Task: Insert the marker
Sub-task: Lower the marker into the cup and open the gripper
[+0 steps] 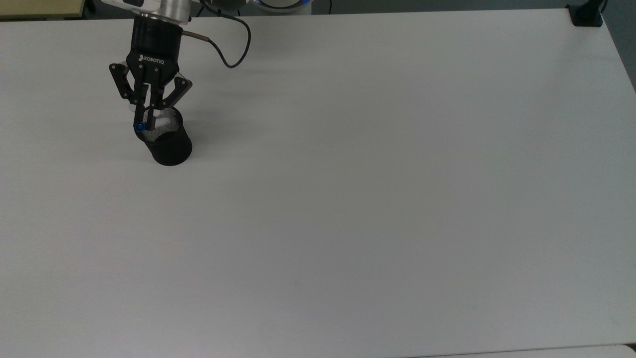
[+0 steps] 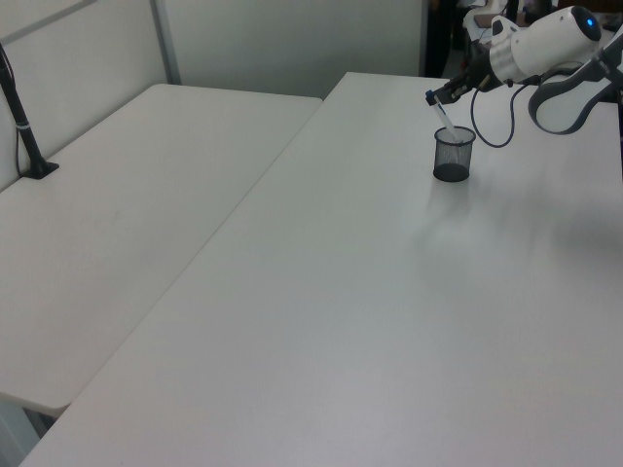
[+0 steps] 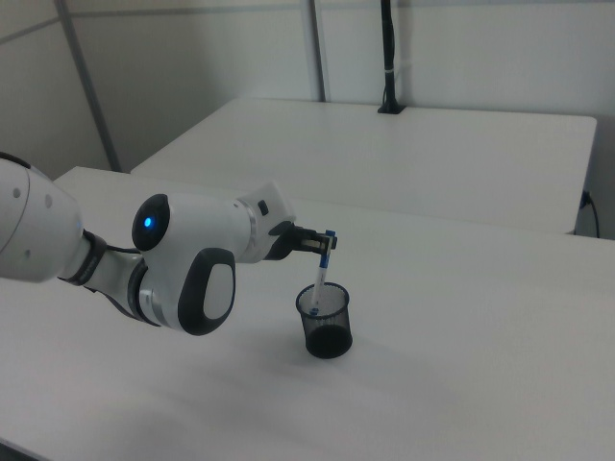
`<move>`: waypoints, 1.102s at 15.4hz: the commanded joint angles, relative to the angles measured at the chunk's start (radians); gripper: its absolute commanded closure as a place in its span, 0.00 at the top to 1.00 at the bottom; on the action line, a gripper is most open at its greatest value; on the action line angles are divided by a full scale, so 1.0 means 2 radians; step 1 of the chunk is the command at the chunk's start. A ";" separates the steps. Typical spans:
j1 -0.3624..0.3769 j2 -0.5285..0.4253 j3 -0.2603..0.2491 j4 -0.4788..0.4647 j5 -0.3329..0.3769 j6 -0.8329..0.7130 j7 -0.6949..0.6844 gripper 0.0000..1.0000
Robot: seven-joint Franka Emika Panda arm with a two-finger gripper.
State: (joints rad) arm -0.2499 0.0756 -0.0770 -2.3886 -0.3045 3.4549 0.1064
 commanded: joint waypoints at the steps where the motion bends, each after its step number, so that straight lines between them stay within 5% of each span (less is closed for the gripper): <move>1: -0.002 0.001 -0.004 -0.002 -0.005 0.014 -0.015 0.04; 5: -0.002 -0.003 -0.017 -0.001 -0.005 0.012 -0.007 0.66; 13: -0.001 -0.017 -0.018 0.014 0.000 -0.014 0.035 1.00; 17: 0.010 -0.039 -0.010 0.077 -0.002 -0.197 0.039 1.00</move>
State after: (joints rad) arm -0.2547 0.0516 -0.1051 -2.3285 -0.3034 3.3337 0.1510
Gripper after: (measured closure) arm 0.000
